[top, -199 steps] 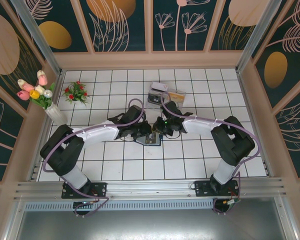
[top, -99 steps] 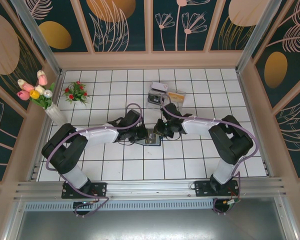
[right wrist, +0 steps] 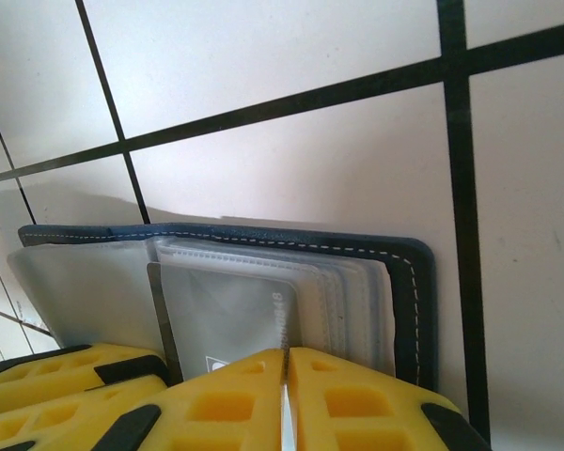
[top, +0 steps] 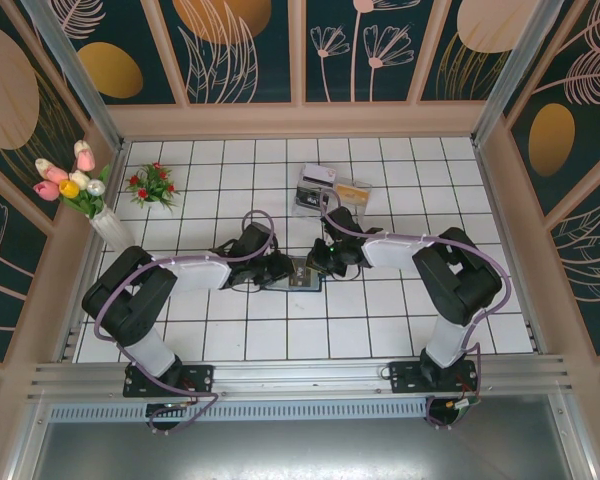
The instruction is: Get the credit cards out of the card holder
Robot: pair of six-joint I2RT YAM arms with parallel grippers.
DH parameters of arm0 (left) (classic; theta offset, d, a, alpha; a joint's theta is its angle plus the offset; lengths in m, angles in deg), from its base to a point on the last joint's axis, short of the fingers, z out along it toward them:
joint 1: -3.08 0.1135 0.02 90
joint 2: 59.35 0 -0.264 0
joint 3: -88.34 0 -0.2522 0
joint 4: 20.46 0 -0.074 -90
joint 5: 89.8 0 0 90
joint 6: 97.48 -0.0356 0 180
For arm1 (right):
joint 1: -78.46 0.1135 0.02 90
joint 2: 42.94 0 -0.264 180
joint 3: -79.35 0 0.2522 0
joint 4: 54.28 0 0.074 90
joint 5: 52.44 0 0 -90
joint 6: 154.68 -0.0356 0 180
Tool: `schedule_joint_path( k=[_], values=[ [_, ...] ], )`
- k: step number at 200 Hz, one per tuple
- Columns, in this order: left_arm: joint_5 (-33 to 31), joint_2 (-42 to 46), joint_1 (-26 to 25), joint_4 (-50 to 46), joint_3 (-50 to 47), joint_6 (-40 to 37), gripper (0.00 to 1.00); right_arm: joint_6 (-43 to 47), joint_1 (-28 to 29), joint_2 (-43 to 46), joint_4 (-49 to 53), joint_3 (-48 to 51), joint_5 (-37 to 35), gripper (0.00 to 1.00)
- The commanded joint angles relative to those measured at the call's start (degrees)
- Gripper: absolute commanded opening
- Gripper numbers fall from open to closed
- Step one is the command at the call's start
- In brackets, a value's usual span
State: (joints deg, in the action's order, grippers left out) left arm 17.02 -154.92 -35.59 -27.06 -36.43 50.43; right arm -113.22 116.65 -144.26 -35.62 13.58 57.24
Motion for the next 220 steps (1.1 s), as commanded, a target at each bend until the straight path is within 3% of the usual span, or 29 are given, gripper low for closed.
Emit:
schedule_joint_path(
  k=[1, 111, 168, 220],
  values=[
    [5.2, -0.2, 0.5, 6.2, -1.8, 3.1, 0.23, 0.4, -0.2, -3.0, 2.0, 2.6, -1.3, 0.13],
    [9.6, -0.5, 2.6, 12.1, -4.7, 4.7, 0.15, 0.5, -0.5, -3.6, 1.5, 3.0, -0.1, 0.13],
    [7.9, 1.9, 3.4, 9.1, -5.8, 2.8, 0.02, 0.4, -0.8, -2.6, 2.2, 3.1, -0.7, 0.14],
    [7.0, 6.4, 4.5, 5.8, -7.6, 0.3, 0.01, 0.6, -1.4, -2.6, 2.0, 3.5, -1.0, 0.15]
  ],
)
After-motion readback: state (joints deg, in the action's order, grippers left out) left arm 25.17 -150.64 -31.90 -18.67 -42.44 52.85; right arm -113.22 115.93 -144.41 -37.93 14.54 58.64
